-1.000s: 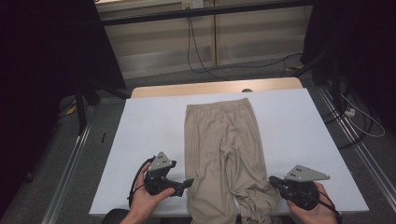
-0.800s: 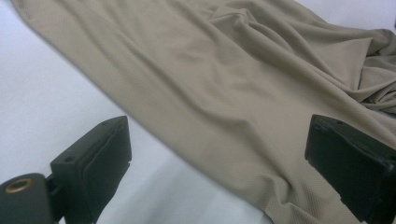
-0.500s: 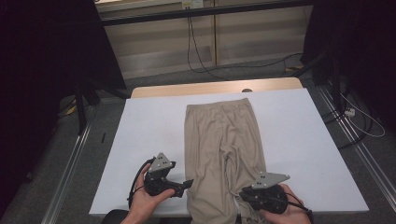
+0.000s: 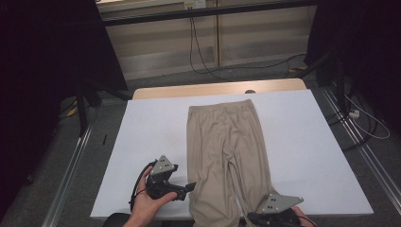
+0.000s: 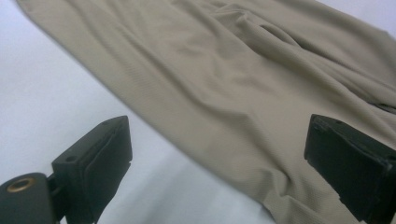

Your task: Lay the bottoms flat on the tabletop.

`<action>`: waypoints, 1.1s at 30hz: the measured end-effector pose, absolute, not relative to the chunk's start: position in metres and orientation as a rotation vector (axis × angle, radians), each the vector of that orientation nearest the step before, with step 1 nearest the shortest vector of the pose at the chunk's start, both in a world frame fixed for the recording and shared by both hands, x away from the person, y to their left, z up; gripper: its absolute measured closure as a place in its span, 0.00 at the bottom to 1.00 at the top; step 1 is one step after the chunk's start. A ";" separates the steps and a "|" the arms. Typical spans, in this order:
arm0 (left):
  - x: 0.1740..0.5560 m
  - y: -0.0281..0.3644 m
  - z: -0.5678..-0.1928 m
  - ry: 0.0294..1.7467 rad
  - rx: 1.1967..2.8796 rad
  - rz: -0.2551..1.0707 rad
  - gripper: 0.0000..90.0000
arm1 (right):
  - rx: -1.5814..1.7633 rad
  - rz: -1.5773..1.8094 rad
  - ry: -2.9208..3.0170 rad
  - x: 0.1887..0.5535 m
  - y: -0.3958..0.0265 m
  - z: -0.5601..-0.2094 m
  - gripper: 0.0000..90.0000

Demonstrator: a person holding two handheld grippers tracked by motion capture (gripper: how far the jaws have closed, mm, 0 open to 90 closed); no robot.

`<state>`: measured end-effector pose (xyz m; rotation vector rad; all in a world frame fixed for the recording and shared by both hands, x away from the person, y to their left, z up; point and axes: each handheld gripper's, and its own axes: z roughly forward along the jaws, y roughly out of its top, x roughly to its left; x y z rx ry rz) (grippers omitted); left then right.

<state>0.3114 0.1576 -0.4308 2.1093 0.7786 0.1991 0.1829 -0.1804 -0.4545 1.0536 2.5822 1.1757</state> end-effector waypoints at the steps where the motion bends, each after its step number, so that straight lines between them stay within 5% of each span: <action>1: 0.311 0.157 -0.431 0.785 2.103 0.196 0.08 | 1.042 1.187 2.592 0.180 -0.178 -0.454 0.99; 4: 0.310 0.157 -0.431 0.786 2.105 0.201 0.08 | 1.031 1.209 2.621 0.176 -0.174 -0.453 0.97; 7: 0.311 0.157 -0.432 0.800 2.099 0.174 0.10 | 1.054 1.211 2.574 0.177 -0.179 -0.449 0.77; 10: 0.311 0.157 -0.432 0.793 2.112 0.200 0.10 | 1.115 1.229 2.470 0.188 -0.194 -0.441 0.72; 19: 0.312 0.157 -0.432 0.776 2.131 0.208 0.11 | 1.289 1.092 2.256 0.229 -0.244 -0.443 0.93; 26: 0.313 0.154 -0.433 0.775 2.136 0.193 0.11 | 1.302 1.069 2.310 0.227 -0.241 -0.451 0.79; 31: 0.312 0.153 -0.435 0.771 2.170 0.177 0.15 | 1.279 1.029 2.329 0.227 -0.235 -0.455 0.79; 33: 0.312 0.151 -0.436 0.766 2.201 0.171 0.17 | 1.261 1.033 2.354 0.225 -0.234 -0.454 0.97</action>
